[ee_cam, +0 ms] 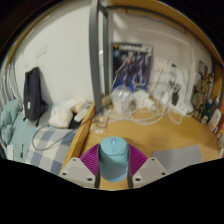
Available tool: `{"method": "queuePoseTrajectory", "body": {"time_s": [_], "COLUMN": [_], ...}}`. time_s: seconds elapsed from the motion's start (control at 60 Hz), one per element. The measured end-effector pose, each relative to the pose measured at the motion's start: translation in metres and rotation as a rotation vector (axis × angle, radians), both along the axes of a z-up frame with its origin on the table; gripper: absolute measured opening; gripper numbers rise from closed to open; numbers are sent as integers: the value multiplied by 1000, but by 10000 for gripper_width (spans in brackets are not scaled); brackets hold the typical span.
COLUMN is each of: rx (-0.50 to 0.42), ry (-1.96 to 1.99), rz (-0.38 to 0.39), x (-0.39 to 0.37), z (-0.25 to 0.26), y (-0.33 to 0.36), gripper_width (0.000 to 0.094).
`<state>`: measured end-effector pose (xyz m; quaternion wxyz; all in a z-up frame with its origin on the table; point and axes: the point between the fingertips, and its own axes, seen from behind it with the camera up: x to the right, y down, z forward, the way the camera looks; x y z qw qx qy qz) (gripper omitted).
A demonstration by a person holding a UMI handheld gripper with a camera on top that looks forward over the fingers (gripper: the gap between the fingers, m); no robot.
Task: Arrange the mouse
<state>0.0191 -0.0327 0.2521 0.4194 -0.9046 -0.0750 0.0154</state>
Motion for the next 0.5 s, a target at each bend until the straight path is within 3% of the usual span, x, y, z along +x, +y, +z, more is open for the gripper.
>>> {"method": "queuePoseTrajectory", "body": {"time_s": [0.25,0.367,0.5], "rx": [257,294,241], "ry": [-28,-60,-88], "rz": [-85,-128,-172], "x": [107,168,224], "z": [150,174,142], "y": [20,13,-1], "gripper_width": [375,373,371]}}
